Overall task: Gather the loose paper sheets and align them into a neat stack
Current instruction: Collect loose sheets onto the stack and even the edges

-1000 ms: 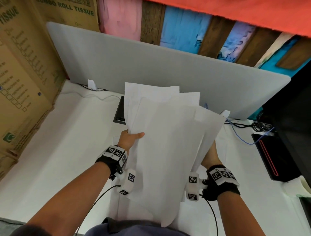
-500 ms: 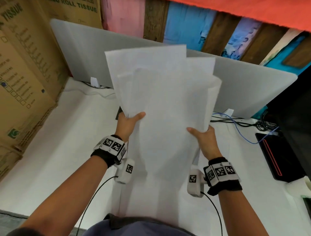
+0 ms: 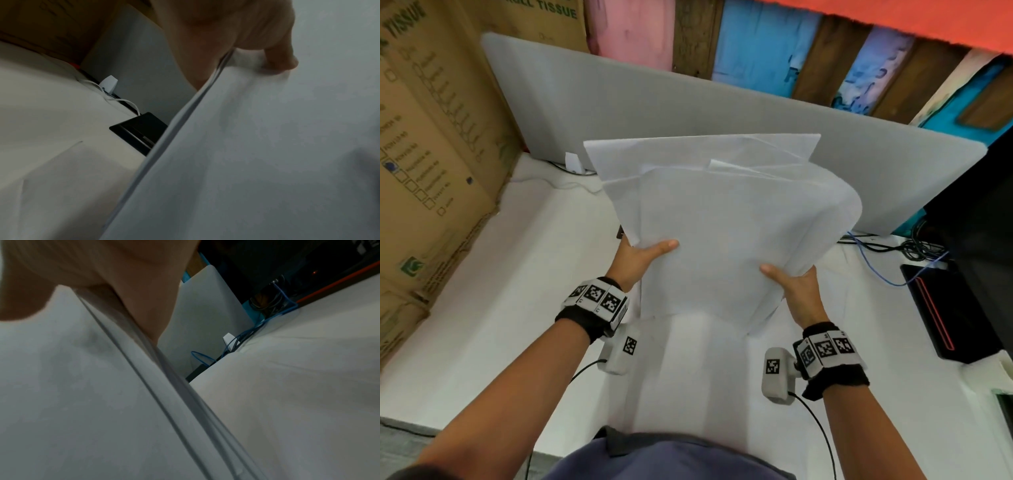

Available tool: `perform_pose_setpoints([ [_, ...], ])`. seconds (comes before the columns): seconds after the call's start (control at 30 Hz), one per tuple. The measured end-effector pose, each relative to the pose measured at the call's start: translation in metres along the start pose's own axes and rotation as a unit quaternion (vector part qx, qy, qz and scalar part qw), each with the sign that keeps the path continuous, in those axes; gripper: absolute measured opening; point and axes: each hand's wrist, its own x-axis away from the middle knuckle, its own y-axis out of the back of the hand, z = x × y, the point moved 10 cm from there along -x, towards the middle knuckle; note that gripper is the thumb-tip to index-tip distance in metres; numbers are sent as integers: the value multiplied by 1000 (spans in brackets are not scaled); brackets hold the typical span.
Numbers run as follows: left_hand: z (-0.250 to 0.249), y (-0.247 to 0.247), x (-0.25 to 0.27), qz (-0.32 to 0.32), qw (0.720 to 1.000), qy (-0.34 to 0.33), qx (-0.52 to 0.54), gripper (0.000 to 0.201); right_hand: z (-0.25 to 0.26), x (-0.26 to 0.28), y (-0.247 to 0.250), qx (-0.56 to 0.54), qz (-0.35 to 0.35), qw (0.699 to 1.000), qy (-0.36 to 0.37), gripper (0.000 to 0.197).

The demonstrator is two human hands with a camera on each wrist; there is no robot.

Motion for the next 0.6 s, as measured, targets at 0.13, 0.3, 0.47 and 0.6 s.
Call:
perform_pose_setpoints([
  [0.13, -17, -2, -3, 42, 999, -18, -2, 77, 10, -3, 5, -57, 28, 998, 18, 84],
  [0.3, -38, -15, -1, 105, 994, -16, 6, 92, 43, -8, -1, -63, 67, 995, 46, 91],
  [0.47, -50, -20, 1, 109, 993, -40, 8, 96, 50, -13, -3, -23, 58, 997, 51, 90],
  [0.6, -52, -18, -4, 105, 993, -47, 12, 103, 52, -11, -1, -1, 59, 997, 53, 108],
])
